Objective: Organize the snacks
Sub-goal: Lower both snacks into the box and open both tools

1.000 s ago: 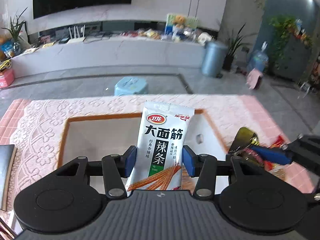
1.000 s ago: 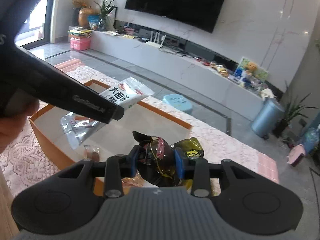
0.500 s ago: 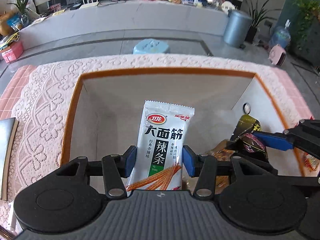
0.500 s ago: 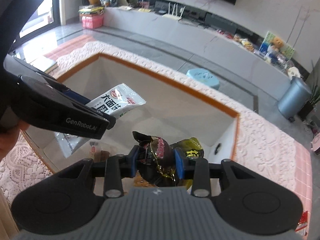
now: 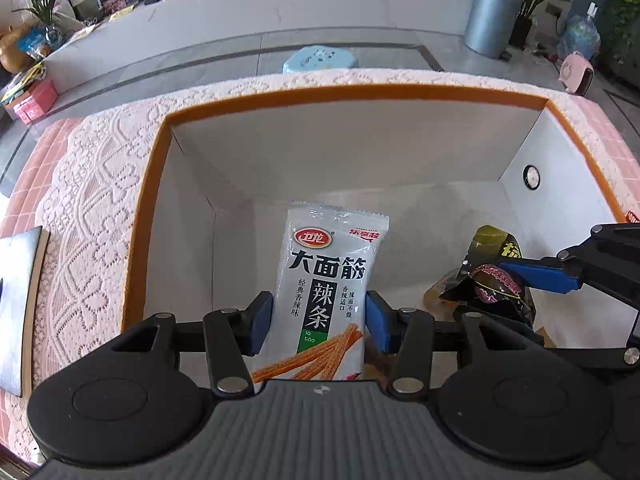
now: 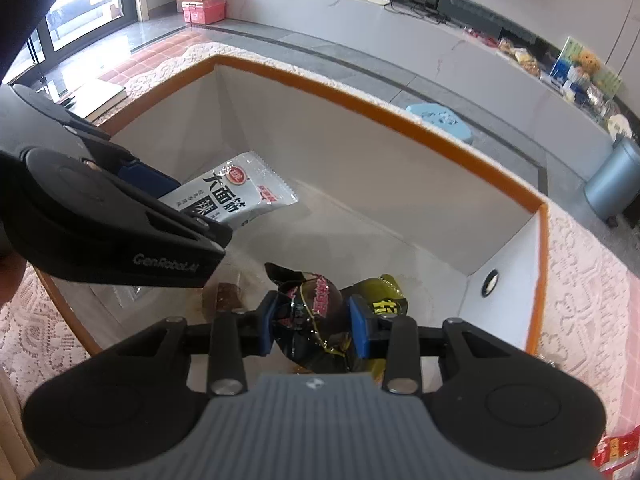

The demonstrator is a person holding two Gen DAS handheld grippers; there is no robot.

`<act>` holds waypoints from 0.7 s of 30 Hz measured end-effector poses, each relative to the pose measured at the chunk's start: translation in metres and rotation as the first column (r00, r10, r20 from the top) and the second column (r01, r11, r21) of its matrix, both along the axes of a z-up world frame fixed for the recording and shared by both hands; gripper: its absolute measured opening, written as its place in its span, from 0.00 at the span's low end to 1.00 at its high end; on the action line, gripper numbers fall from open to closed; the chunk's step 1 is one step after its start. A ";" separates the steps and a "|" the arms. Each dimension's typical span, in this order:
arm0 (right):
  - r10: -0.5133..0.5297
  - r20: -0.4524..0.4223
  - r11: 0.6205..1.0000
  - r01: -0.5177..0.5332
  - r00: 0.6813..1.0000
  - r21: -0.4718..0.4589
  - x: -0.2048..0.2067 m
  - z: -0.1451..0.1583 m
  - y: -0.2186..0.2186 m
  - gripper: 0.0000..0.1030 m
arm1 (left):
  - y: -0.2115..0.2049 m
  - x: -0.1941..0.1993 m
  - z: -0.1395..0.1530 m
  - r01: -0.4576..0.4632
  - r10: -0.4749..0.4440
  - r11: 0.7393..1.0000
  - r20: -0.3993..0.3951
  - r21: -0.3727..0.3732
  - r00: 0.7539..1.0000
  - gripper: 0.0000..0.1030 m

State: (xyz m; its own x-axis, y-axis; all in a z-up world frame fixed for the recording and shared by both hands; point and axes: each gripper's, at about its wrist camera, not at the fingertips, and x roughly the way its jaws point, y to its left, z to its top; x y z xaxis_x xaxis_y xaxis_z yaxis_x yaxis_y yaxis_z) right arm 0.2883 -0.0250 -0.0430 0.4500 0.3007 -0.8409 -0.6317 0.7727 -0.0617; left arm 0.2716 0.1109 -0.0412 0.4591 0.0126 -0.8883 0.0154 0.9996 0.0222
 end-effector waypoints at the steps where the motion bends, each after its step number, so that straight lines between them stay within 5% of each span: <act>1: 0.001 -0.004 1.000 -0.001 1.000 -0.001 0.000 -0.001 0.001 0.34 | 0.001 0.001 -0.001 0.000 0.000 1.000 -0.002 0.001 1.000 0.55; 17: -0.030 -0.082 1.000 0.030 0.996 -0.010 0.008 -0.003 0.006 0.35 | 0.002 0.003 -0.006 0.026 -0.026 1.000 -0.021 0.002 0.999 0.60; 21: -0.027 -0.076 1.000 0.027 0.997 0.000 0.012 0.002 0.008 0.48 | 0.005 0.000 -0.003 0.023 -0.023 1.000 -0.003 -0.010 1.000 0.65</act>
State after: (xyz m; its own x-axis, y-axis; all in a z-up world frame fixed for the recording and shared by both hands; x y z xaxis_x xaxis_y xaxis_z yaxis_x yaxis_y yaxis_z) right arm 0.3005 -0.0172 -0.0411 0.3927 0.2901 -0.8727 -0.6131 0.7899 -0.0134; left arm 0.2719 0.1164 -0.0446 0.4561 -0.0069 -0.8899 0.0380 0.9992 0.0117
